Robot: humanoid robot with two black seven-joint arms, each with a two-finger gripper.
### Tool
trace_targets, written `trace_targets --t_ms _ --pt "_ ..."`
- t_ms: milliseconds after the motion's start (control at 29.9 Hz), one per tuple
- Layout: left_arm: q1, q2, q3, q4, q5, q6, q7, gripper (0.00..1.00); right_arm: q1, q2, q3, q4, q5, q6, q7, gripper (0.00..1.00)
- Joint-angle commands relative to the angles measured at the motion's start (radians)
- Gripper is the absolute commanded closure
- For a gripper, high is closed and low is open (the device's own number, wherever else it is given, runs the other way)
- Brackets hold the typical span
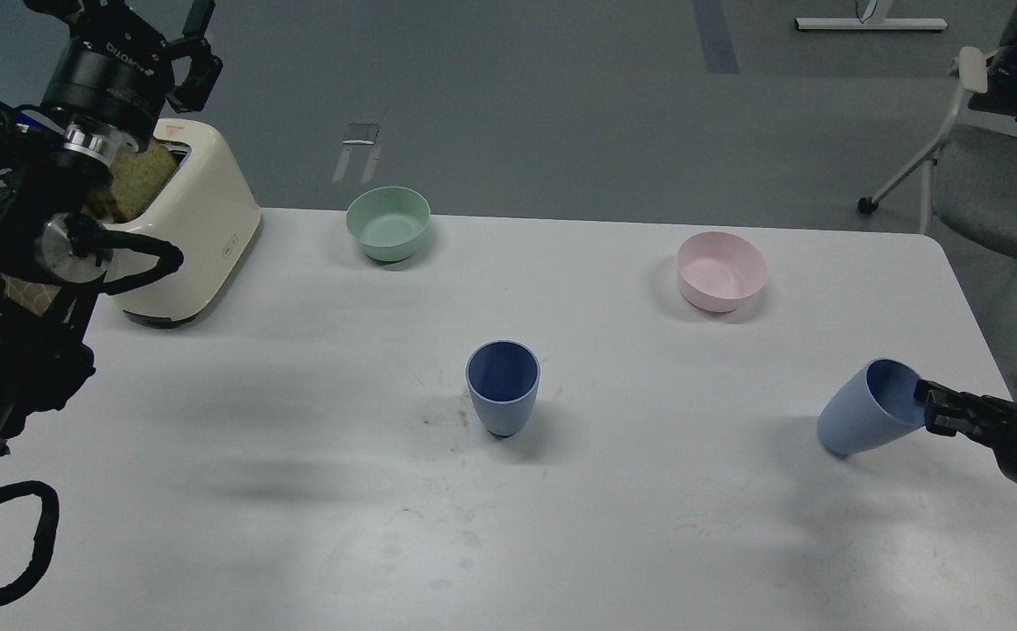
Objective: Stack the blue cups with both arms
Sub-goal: 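Lift the blue cup with the right hand and carry it above the centered cup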
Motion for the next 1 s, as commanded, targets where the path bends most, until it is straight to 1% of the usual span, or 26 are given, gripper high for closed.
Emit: trace_targets --t_ms 0,67,167,234,267,334,401,435,468,535,602,669,736,802,970 --pt "-0.01 -0.001 0.004 0.0 -0.001 0.005 0.009 0.03 0.041 0.005 0.022 0.017 0.009 0.0 0.008 1.0" --pt "-0.008 -0.001 0.006 0.0 -0.001 0.006 0.01 0.03 0.066 0.004 0.042 0.02 0.012 0.0 0.009 1.0" --pt "0.007 -0.005 0.01 -0.001 -0.001 0.005 0.012 0.03 0.155 0.007 0.11 0.028 0.05 0.0 0.012 1.0" --pt "0.008 -0.011 0.013 -0.001 -0.001 0.003 0.012 0.03 0.274 0.004 0.107 0.036 0.153 0.0 0.005 1.0" --pt "0.008 -0.011 0.013 -0.001 -0.001 0.003 0.012 0.03 0.275 0.004 0.107 0.036 0.153 0.0 0.004 1.0" --pt "0.024 -0.011 0.015 -0.001 -0.001 0.002 0.012 0.03 0.35 0.002 0.079 0.069 0.181 0.0 -0.005 1.0" --pt "0.042 -0.009 0.013 -0.001 -0.002 -0.001 0.009 0.03 0.475 0.011 -0.02 0.109 0.187 0.0 -0.018 1.0" --pt "0.042 -0.009 0.012 -0.001 -0.002 -0.003 0.009 0.03 0.517 0.016 -0.055 0.115 0.189 0.0 -0.019 1.0" --pt "0.042 -0.008 0.012 -0.001 -0.002 -0.005 0.009 0.03 0.602 0.027 -0.126 0.12 0.19 0.0 -0.02 1.0" --pt "0.042 -0.008 0.013 -0.001 -0.002 -0.005 0.01 0.03 0.682 0.045 -0.2 0.12 0.192 0.0 -0.02 1.0" --pt "0.042 -0.006 0.013 -0.001 -0.002 -0.005 0.01 0.03 0.8 0.112 -0.322 0.115 0.195 0.0 -0.02 1.0" --pt "0.041 -0.005 0.012 -0.001 -0.002 -0.003 0.012 0.03 0.854 0.157 -0.403 0.112 0.193 0.0 -0.022 1.0" --pt "0.039 -0.003 0.01 -0.001 -0.002 -0.003 0.012 0.03 0.879 0.177 -0.457 0.111 0.193 0.0 -0.022 1.0" --pt "0.039 0.003 0.009 -0.004 -0.002 -0.003 0.01 0.03 0.914 0.205 -0.557 0.105 0.192 0.0 -0.026 1.0" --pt "0.036 0.005 -0.001 -0.009 -0.002 -0.005 0.009 0.03 0.927 0.212 -0.668 0.1 0.184 0.0 -0.048 1.0"
